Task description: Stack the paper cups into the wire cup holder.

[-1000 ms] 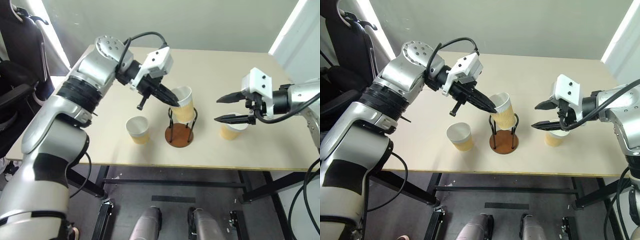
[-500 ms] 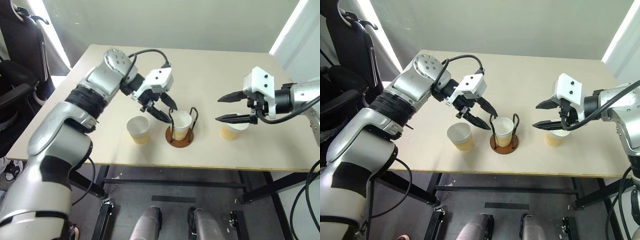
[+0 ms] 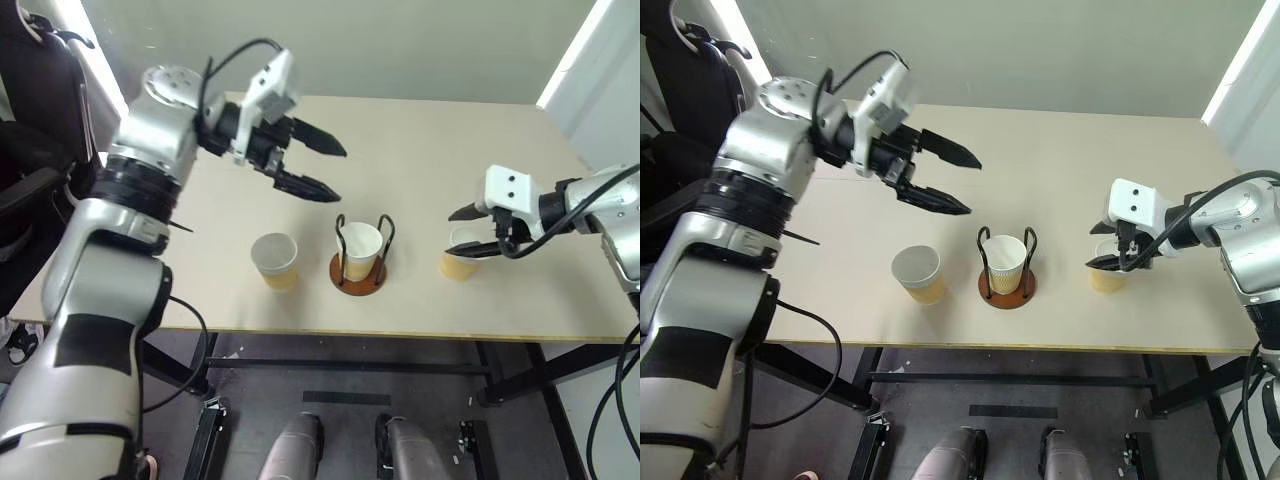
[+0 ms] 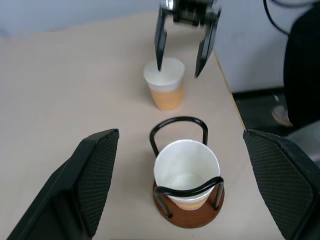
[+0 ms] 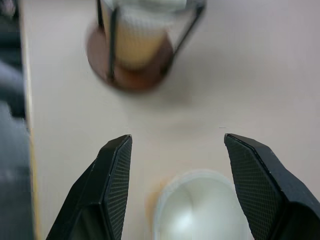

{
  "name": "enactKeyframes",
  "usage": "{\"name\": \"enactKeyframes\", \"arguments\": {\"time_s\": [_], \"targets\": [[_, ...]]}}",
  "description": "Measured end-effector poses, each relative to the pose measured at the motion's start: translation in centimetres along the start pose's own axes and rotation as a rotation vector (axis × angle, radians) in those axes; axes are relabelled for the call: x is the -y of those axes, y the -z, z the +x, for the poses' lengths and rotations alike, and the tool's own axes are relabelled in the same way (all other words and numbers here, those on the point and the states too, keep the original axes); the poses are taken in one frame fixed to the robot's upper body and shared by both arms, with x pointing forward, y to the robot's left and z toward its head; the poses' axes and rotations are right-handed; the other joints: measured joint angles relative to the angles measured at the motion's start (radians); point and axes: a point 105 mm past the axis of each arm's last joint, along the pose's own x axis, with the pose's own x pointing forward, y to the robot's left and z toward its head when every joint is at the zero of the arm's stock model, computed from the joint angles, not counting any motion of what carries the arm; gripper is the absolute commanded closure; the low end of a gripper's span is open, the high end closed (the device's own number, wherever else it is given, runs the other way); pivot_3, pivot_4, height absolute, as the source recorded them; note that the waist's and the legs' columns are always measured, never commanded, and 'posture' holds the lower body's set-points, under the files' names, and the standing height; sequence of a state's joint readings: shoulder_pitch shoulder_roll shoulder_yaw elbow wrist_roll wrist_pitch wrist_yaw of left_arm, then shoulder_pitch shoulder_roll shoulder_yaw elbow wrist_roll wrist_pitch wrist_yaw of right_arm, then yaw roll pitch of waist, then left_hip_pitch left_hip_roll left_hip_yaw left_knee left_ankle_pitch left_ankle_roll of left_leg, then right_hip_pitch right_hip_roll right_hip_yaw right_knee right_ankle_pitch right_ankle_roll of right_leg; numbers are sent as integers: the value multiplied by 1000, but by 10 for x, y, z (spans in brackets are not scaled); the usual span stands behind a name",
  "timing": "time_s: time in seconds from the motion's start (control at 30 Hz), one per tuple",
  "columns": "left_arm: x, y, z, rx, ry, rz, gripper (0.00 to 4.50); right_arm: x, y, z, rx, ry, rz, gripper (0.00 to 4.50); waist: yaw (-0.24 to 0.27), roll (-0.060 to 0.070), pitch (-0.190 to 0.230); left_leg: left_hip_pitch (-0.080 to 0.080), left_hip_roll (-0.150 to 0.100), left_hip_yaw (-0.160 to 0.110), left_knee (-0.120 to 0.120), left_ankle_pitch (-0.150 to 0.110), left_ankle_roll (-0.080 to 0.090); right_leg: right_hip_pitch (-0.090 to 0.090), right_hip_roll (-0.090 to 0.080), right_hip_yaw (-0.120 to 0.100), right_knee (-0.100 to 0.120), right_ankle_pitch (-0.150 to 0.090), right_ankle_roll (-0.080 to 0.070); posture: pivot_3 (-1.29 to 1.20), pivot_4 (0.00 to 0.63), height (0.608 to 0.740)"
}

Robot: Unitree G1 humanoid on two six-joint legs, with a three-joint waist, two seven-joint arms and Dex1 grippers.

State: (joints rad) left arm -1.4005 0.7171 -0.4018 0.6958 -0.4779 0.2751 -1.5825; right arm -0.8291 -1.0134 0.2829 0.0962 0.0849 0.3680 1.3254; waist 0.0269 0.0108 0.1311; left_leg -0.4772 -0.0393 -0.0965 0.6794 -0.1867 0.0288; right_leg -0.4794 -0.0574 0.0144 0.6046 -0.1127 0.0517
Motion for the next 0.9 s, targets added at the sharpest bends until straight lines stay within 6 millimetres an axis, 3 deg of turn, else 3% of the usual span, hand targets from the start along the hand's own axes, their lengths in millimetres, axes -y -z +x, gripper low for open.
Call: {"name": "enactKeyframes", "arguments": {"time_s": [0.4,0.53,0.7,0.9], "targets": [[30,21,-30,4,-35,-155,245,-5,41,11,-154,-107,-56,1549,-3,0,0,4,0,0,0,0,0,3,0,0,1,1,-5,0,150,740],[36,30,-32,-5,-41,-179,199,-9,46,21,-174,-150,-82,2450,-7,0,0,6,1,0,-1,0,-1,3,0,0,2,3,-7,0,150,740],[40,44,-39,-50,-72,-206,199,-10,42,27,-168,-183,-95,4306,-14,0,0,7,1,0,-1,0,-2,3,0,0,2,3,-9,0,150,740],[40,53,-48,-102,-114,-215,199,-10,37,26,-160,-197,-97,4466,-14,0,0,6,1,0,-2,-6,-11,2,0,0,2,1,-11,0,150,740]]}}
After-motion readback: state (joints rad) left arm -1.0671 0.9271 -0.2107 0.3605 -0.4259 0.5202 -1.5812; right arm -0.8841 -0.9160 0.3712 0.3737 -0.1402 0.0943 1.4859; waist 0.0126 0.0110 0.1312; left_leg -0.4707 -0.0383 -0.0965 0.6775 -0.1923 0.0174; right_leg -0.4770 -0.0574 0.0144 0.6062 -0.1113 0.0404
